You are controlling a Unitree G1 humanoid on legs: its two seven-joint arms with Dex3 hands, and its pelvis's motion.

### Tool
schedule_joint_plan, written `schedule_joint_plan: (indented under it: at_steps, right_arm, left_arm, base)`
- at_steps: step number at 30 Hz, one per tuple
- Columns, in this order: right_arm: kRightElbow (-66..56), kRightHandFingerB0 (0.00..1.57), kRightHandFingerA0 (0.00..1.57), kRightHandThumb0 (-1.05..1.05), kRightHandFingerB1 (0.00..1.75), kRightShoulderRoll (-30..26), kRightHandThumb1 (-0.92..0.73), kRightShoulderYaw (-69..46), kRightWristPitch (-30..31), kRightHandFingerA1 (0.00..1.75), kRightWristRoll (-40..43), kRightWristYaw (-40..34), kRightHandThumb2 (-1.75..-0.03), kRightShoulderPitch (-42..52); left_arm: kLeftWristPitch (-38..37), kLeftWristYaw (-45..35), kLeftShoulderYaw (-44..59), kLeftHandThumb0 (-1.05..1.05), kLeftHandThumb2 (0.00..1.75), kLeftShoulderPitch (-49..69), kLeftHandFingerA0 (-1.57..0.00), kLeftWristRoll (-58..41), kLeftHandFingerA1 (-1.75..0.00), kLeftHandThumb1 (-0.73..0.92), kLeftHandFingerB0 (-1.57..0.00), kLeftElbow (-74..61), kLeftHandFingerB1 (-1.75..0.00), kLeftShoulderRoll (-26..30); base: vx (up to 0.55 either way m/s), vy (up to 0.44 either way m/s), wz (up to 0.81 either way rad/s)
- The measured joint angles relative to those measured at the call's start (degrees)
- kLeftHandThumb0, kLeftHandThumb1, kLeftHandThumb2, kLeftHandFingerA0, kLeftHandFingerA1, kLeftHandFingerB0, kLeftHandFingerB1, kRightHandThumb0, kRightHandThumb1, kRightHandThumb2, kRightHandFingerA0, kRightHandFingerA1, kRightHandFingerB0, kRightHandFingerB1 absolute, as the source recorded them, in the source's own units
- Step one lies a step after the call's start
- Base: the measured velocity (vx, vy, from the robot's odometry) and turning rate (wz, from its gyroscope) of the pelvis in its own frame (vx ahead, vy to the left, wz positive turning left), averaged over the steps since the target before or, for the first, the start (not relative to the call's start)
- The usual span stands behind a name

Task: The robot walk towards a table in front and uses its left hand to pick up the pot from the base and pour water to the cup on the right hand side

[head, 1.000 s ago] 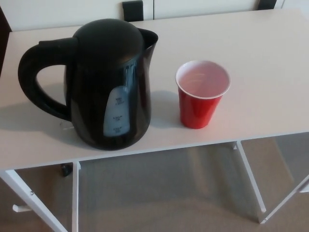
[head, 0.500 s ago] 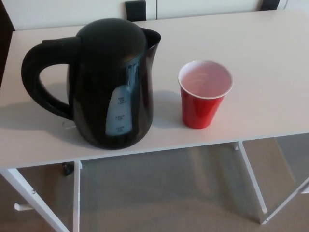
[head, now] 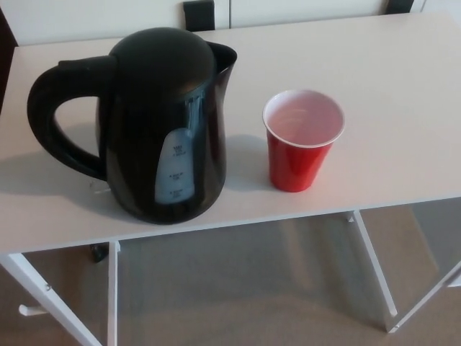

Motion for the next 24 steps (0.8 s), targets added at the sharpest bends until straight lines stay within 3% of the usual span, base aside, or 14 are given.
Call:
schedule_joint_plan:
  at_steps: [6,7,10,24]
  right_arm:
    - [0.6,0.15,0.30,-0.17,0.48,-0.4,-0.38,-0.4,-0.6,0.55,0.1,0.1,-0.85,-0.1]
    - [0.7,0.15,0.29,-0.17,0.48,-0.5,-0.38,-0.4,-0.7,0.55,0.1,0.1,-0.85,-0.1]
    - [1.3,0.14,0.29,-0.17,0.48,-0.5,-0.39,-0.7,-0.9,0.55,0.2,0.2,-0.85,0.0]
    - [-0.7,0.15,0.26,-0.12,0.48,-0.5,-0.41,-1.5,-1.5,0.54,0.5,1.1,-0.86,-0.4]
  left_arm:
    - [5.5,0.7,-6.9,-0.37,0.69,-8.3,-0.01,2.0,-0.40,0.29,-0.02,5.0,-0.29,0.3]
    - [6.1,0.8,-7.3,-0.46,0.67,-8.7,-0.05,2.2,-0.36,0.32,-0.05,5.4,-0.23,0.3]
    - [7.4,1.1,-10.5,-0.47,0.67,-11.7,-0.06,3.3,-0.37,0.32,-0.06,9.9,-0.23,-0.3]
    - [9.5,3.7,-17.1,-0.52,0.67,-19.0,-0.08,7.5,-0.29,0.33,-0.08,21.9,-0.15,-6.1]
  base:
    - [0.00,-0.001,0.01]
    - [0.00,0.000,0.00]
    - [0.00,-0.002,0.02]
    - [0.00,0.000,0.00]
